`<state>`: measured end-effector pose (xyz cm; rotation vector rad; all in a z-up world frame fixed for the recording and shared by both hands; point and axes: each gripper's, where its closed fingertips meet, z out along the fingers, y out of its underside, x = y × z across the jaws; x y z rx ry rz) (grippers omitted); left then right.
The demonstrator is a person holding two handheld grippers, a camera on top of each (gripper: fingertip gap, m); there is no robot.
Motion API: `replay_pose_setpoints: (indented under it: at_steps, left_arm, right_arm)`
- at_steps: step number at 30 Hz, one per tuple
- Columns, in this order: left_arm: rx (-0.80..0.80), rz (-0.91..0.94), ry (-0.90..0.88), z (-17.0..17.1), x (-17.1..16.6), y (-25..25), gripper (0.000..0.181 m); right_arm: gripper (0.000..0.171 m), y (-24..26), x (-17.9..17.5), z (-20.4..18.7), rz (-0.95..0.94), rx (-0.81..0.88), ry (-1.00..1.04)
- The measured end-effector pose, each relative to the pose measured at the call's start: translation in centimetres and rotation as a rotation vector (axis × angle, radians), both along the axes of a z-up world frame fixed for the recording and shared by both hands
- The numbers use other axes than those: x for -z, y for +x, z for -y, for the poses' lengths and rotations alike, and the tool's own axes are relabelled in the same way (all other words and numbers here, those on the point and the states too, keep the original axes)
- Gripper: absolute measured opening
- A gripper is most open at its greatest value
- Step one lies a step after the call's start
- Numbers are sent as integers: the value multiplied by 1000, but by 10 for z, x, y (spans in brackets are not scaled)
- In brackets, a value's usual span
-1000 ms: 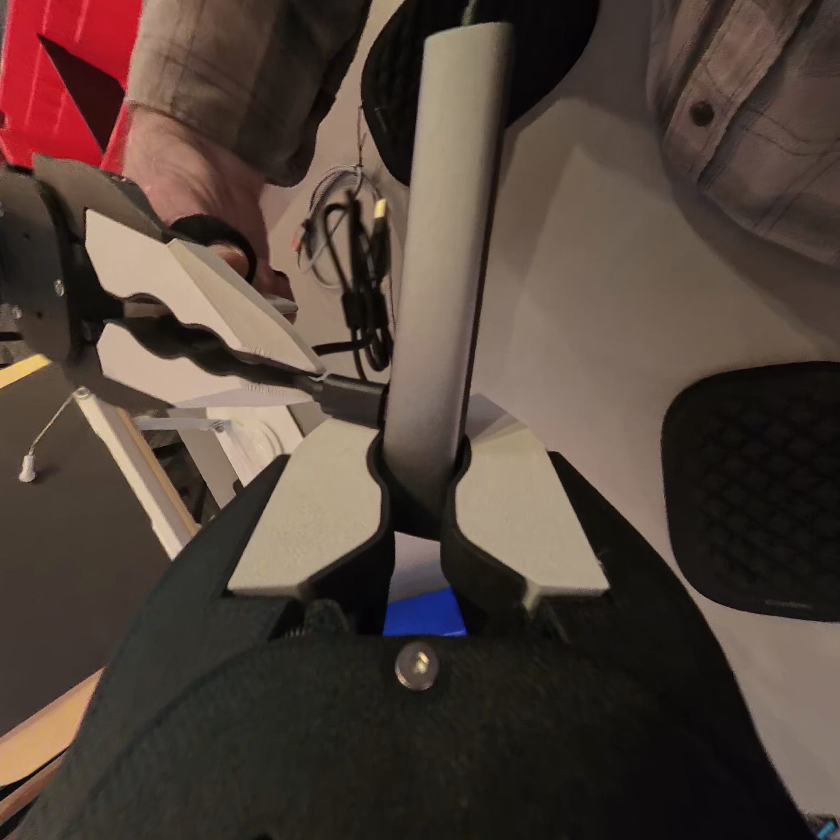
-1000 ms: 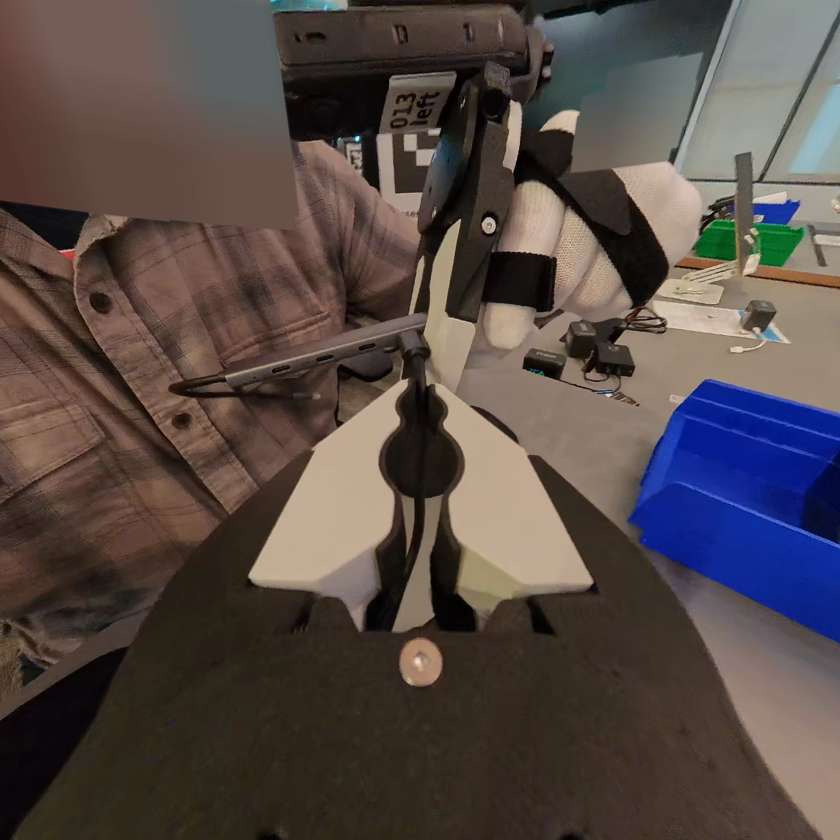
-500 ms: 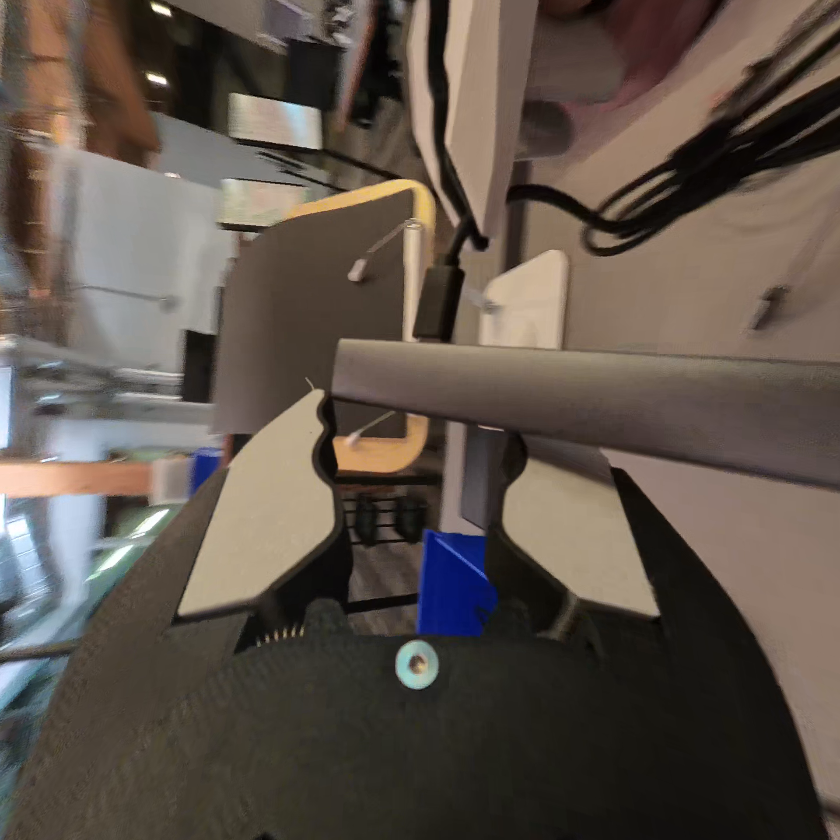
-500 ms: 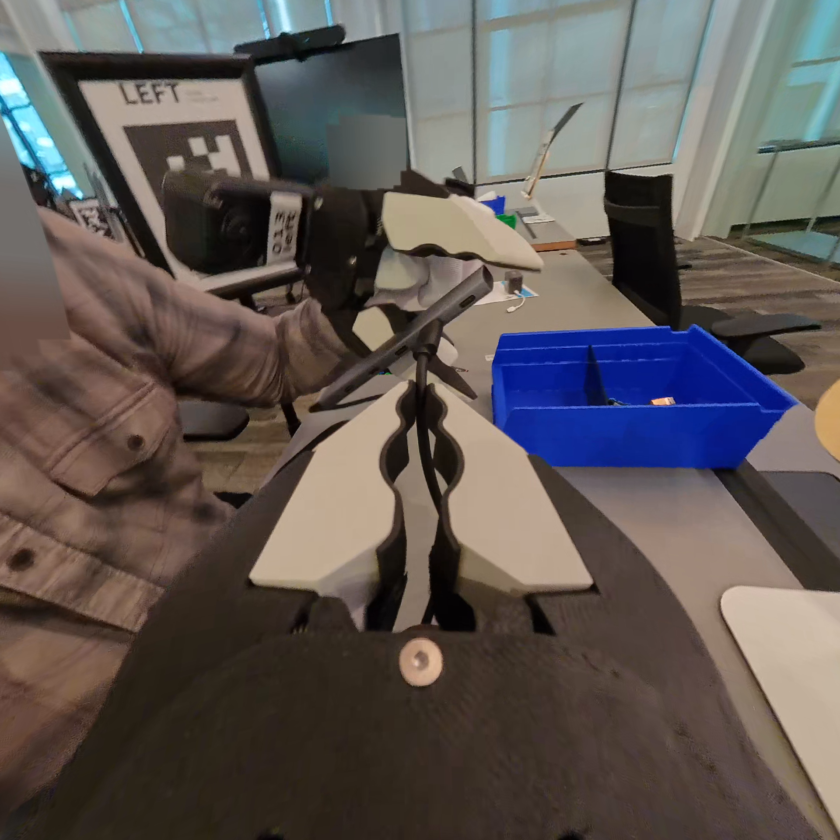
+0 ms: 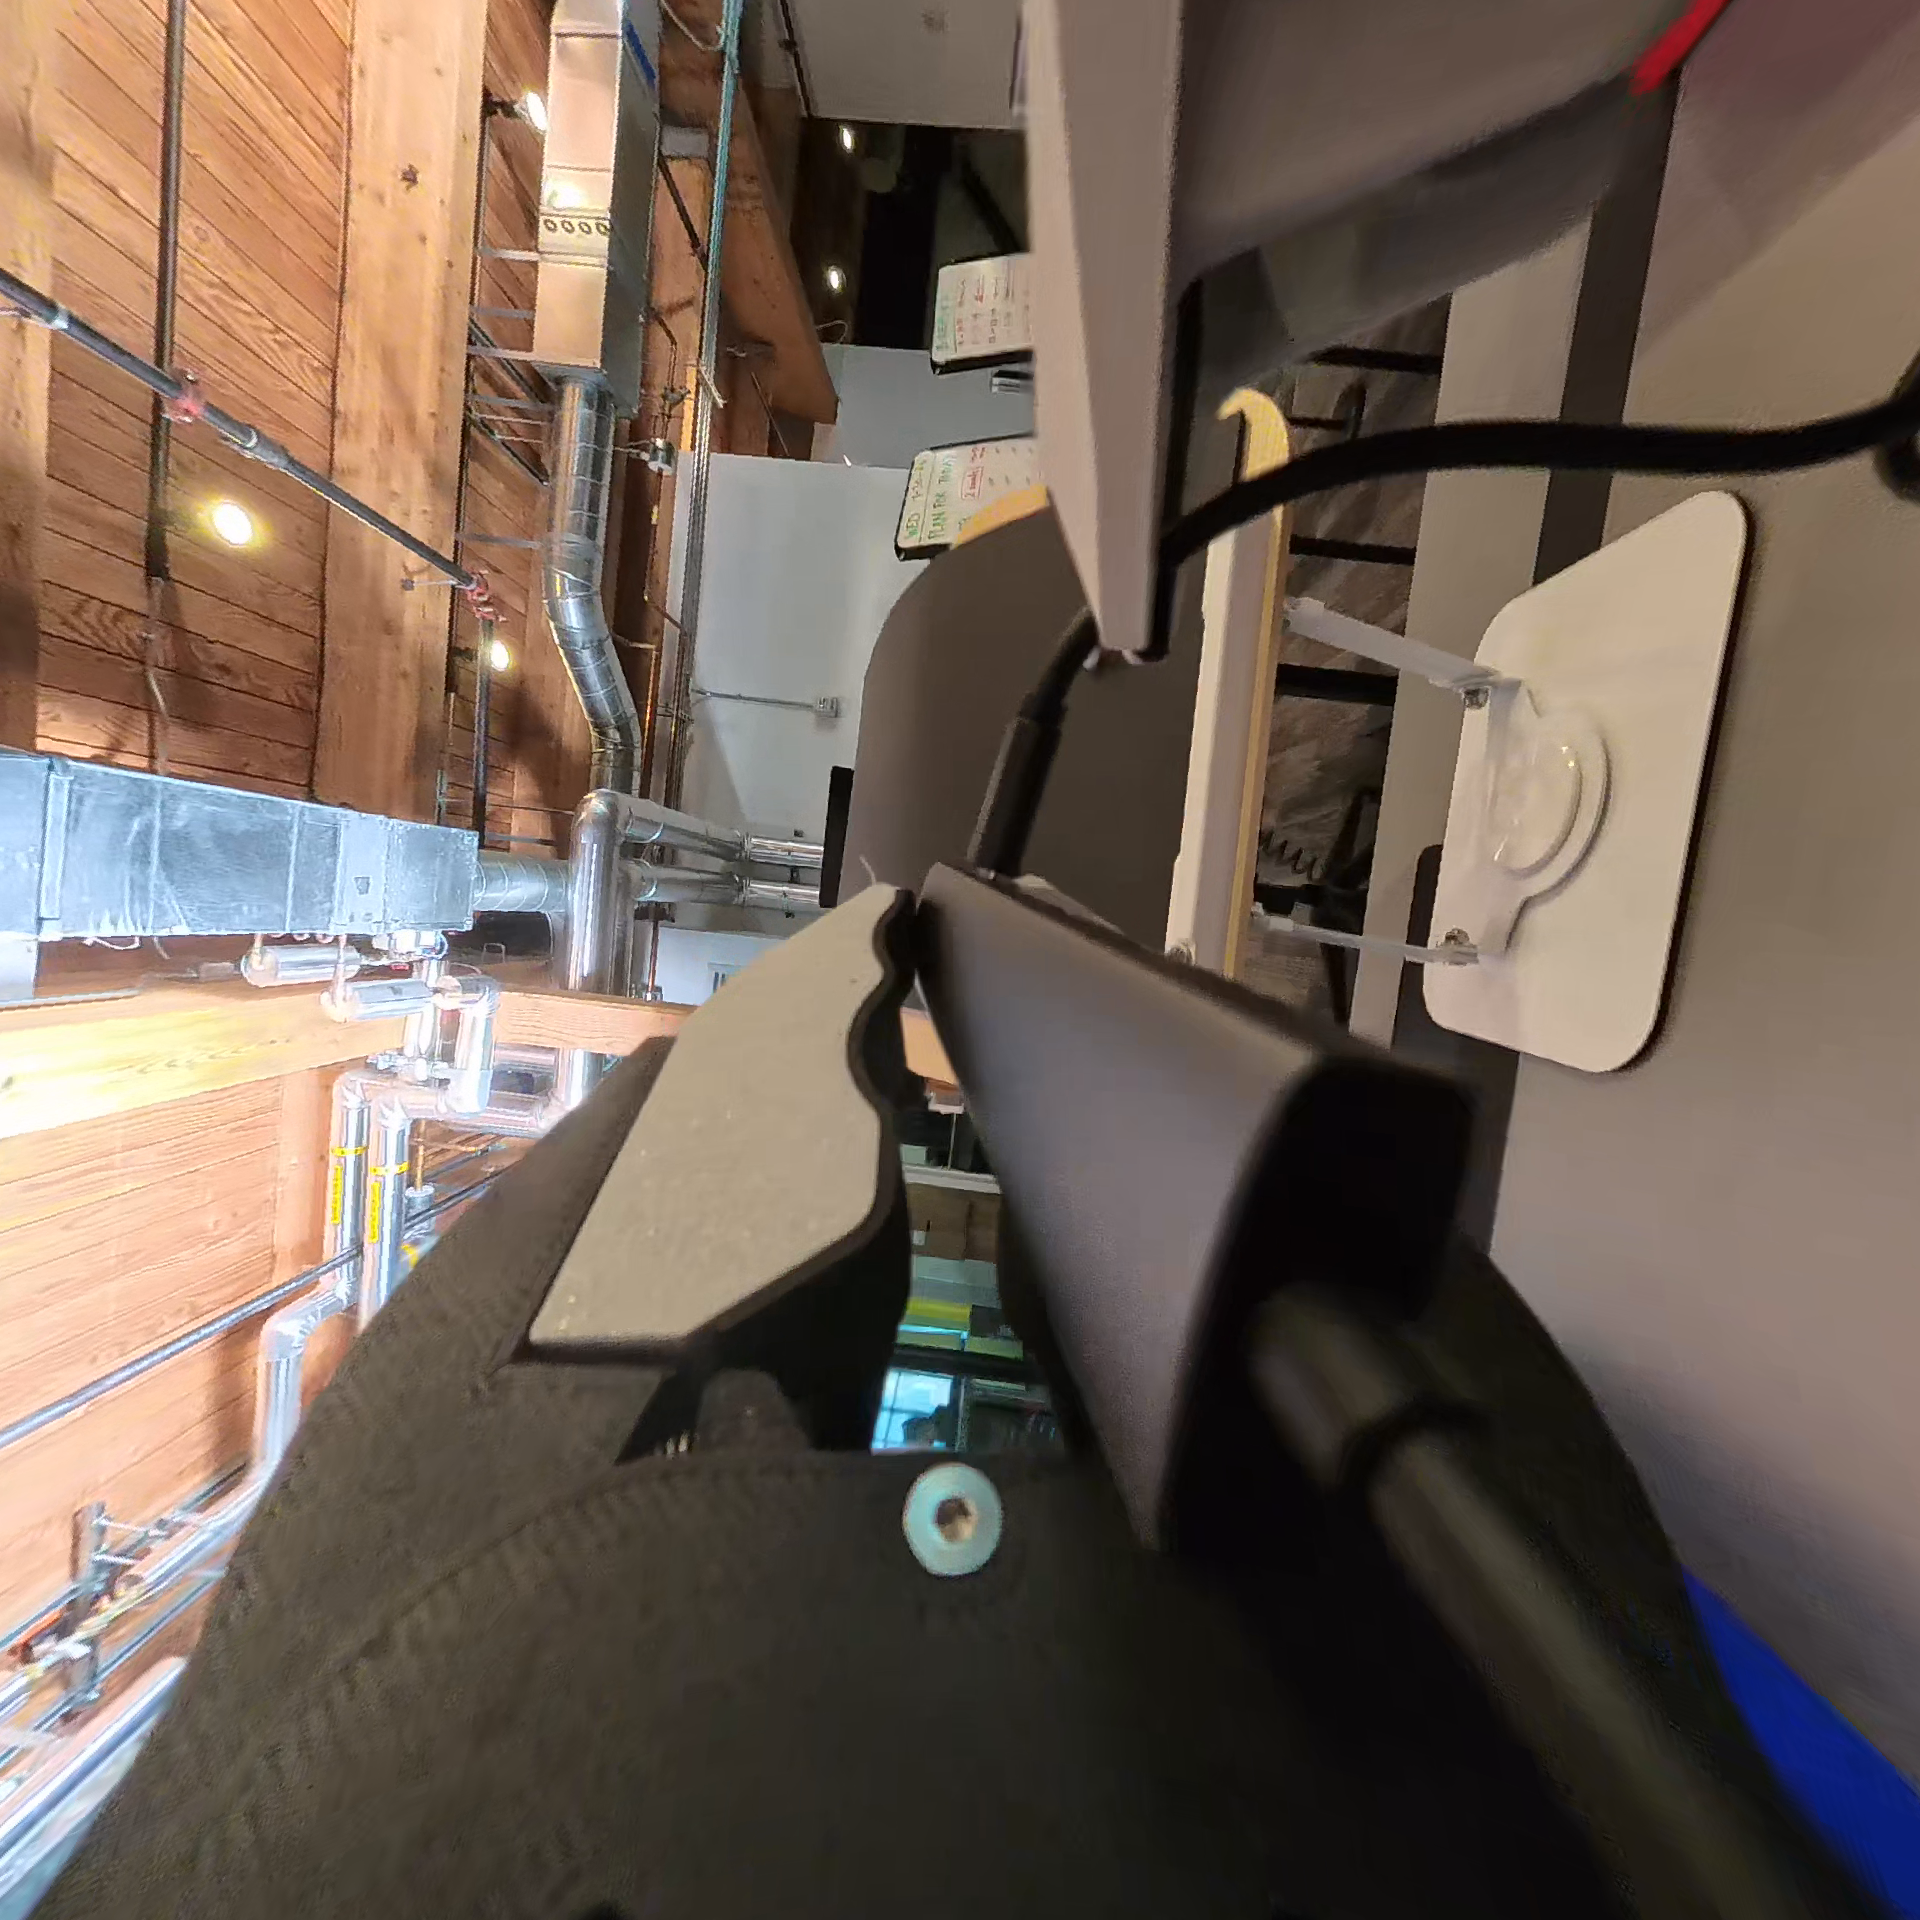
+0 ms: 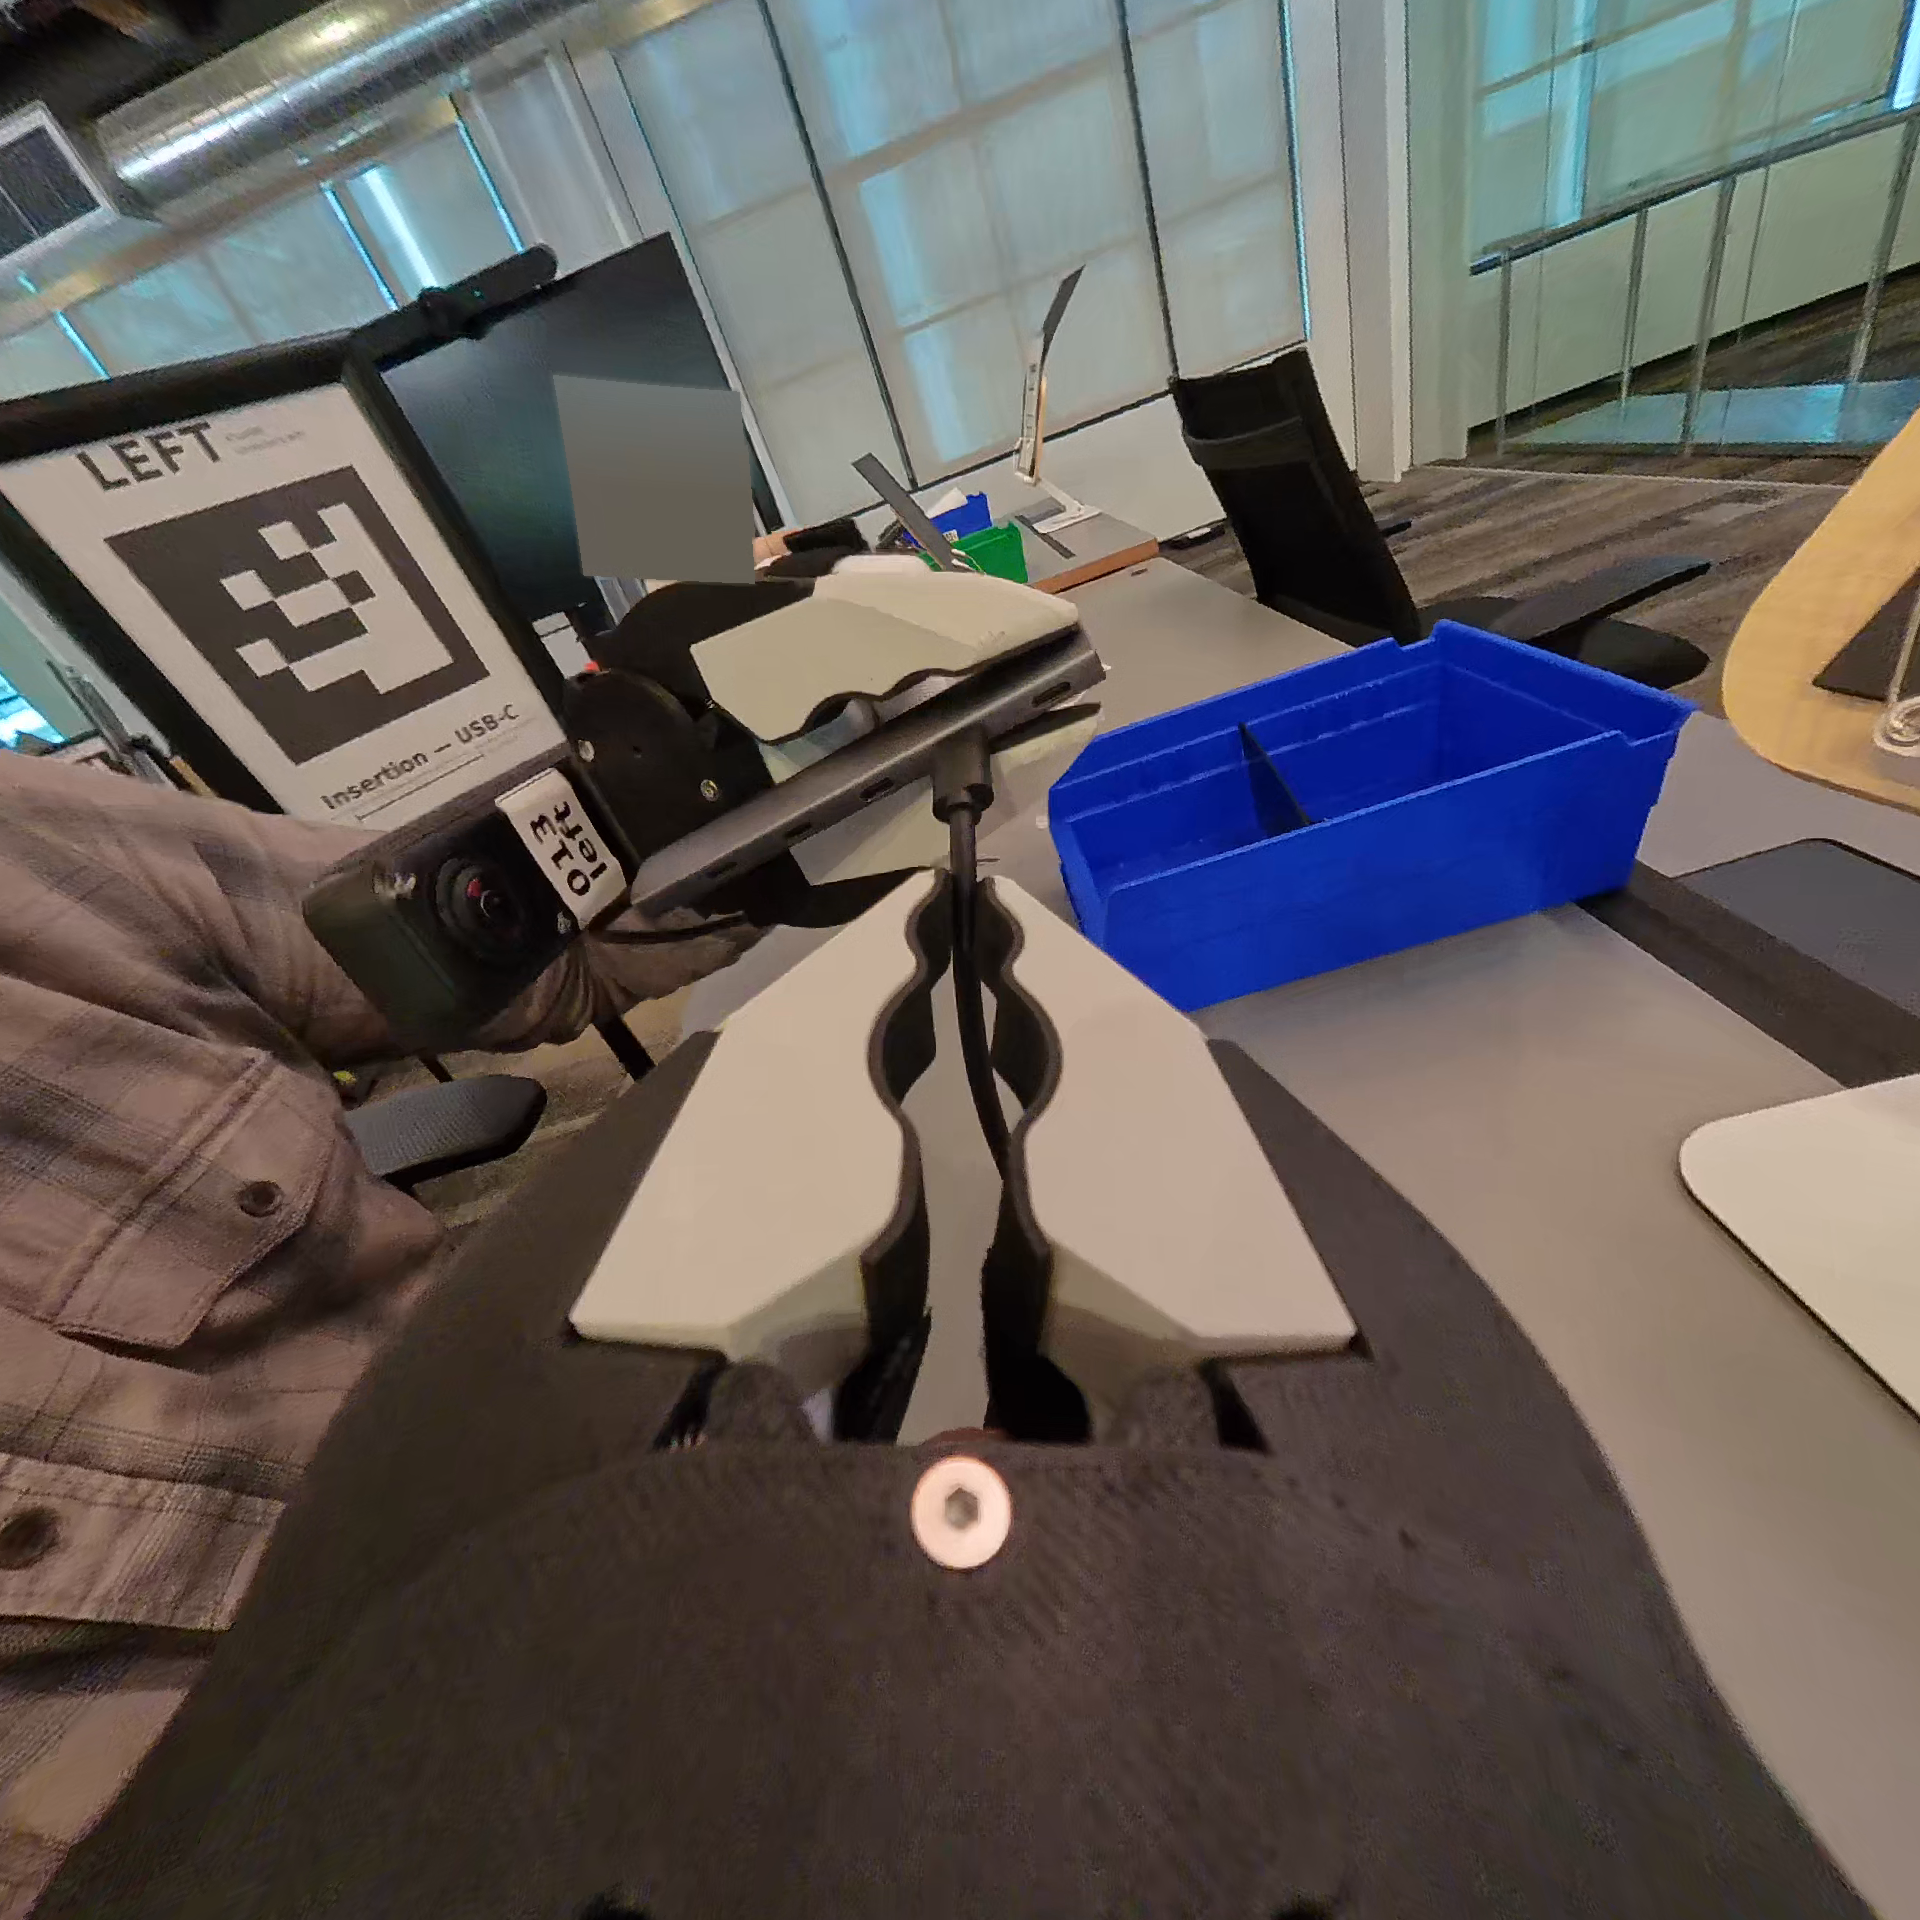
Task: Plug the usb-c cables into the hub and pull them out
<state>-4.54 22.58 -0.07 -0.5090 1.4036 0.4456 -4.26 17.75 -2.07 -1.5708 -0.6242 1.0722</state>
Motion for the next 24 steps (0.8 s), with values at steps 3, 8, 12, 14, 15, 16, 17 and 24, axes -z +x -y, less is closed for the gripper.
replay_pose_setpoints:
  at_steps: [3, 8, 12, 14, 15, 16, 17, 24]
  left_arm:
    - [16, -16, -71, 0, 4, 2, 12]
    - [32, 9, -208, 2, 6, 4, 12]
    - [69, 30, -328, 7, 10, 10, 12]
    - [88, 36, -328, 10, 10, 12, 12]
    - [91, 31, -346, 11, 12, 13, 12]
    - [90, 22, -362, 11, 15, 14, 12]
    - [91, 31, -356, 11, 14, 14, 12]
    - [74, -3, -391, 10, 25, 16, 11]
  right_arm:
    - [0, 1, -3, 2, -7, -11, 27]
    - [20, 5, -6, -2, 97, 49, 144]
    - [22, -5, -8, -5, 180, 67, 216]
    - [20, -10, -9, -6, 169, 54, 223]
    - [19, -11, -10, -7, 158, 48, 218]
    - [16, -12, -12, -7, 139, 52, 221]
    - [13, -13, -12, -7, 131, 48, 223]
    - [10, -13, -2, -8, 166, 78, 173]
